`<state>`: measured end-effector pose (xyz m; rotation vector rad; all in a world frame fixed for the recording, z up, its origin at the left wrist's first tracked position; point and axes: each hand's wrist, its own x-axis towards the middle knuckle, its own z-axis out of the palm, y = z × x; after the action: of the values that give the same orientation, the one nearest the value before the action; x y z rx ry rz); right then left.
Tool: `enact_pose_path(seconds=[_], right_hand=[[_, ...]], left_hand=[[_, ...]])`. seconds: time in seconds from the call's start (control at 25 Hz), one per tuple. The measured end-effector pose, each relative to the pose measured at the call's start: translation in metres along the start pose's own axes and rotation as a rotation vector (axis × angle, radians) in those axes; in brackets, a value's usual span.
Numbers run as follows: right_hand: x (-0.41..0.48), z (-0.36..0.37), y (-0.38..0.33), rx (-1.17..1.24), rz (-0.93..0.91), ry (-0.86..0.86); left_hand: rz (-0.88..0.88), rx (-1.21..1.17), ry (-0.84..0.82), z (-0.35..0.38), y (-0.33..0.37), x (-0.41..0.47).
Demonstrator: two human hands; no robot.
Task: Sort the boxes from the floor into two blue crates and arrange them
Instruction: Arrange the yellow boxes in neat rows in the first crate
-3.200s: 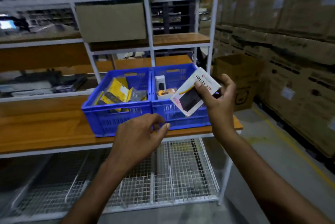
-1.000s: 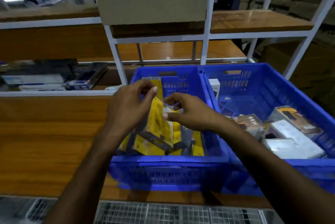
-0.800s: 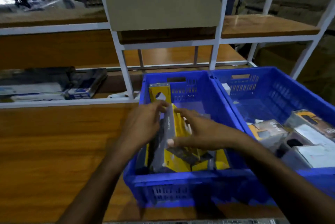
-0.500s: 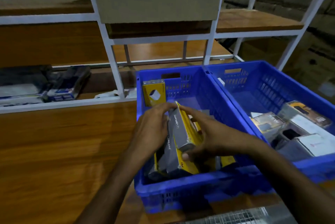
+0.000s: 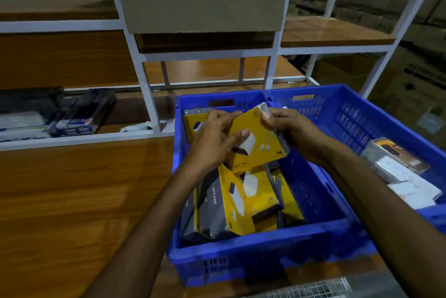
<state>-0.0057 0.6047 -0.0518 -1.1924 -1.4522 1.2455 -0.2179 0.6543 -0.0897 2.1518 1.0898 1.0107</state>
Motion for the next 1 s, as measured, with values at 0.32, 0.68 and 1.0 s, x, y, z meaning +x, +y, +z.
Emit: enact_pose_path(seconds=[0.32, 0.68, 1.0], right_hand=[[0.038, -0.015, -0.015, -0.038, -0.096, 0.141], [0.068, -0.001, -0.014, 0.288, -0.123, 0.390], [0.057, 0.029, -0.003, -0.147, -0.537, 0.345]], left_hand=[[-0.175, -0.122, 0.092, -0.009, -0.007, 0.027], [-0.365, -0.459, 0.340, -0.039, -0.020, 0.029], [-0.541, -0.856, 0.195, -0.042, -0.022, 0.025]])
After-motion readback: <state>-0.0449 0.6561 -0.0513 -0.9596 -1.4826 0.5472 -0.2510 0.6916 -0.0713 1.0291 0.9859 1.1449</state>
